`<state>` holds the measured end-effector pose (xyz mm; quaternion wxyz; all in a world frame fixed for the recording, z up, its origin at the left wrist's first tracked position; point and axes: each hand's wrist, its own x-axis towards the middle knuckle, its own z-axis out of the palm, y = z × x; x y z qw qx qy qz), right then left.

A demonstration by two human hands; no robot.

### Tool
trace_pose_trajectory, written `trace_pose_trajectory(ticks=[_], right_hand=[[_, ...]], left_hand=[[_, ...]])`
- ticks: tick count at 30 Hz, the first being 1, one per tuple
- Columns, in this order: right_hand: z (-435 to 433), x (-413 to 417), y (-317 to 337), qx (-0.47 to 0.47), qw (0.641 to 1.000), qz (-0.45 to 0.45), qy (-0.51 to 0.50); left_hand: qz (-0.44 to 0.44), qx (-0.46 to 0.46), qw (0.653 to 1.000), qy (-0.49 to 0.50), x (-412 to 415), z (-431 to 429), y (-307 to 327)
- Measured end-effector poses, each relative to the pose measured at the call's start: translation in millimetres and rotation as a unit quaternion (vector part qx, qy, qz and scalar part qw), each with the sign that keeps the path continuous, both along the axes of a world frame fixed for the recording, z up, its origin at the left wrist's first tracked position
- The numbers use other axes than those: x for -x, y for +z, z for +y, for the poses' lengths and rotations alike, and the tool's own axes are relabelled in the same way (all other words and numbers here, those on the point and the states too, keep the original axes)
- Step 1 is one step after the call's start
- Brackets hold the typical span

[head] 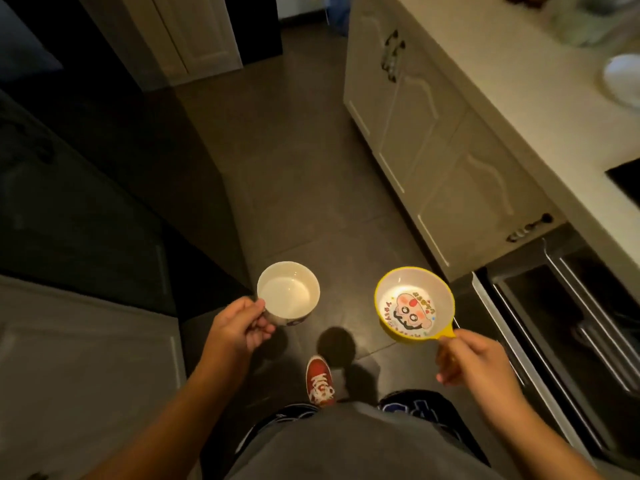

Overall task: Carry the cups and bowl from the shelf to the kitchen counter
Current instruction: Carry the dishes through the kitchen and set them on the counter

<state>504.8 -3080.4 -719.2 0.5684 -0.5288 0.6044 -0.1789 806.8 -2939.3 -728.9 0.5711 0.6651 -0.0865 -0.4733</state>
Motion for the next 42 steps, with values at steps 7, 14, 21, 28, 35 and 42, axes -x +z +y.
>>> trace_pose_trajectory(ticks=[7,14,21,28,35,42], right_hand=[[-79,0,-5,-0.031,0.998,0.004,-0.057],[-196,-30,-16,-0.039,0.998,-0.002,-0.057],[-327,-104,-19,-0.056,0.998,-0.007,0.002],[-429,-208,-14,-0.033,0.997,-0.025,0.058],[-500,-296,-15,-0.033,0.999,-0.016,0.023],[-537,-309,11,-0.027,0.998,0.035,-0.049]], left_hand=[[0.017,-0.017,0.999,-0.024,-27,-132,13],[0.006,-0.008,1.000,-0.027,-51,-261,14],[-0.005,-0.012,0.999,0.038,-91,-331,24],[-0.007,-0.012,0.997,0.070,-157,-372,25],[-0.021,-0.029,0.999,0.028,-262,-464,4],[-0.003,-0.001,0.994,-0.107,-335,-602,15]])
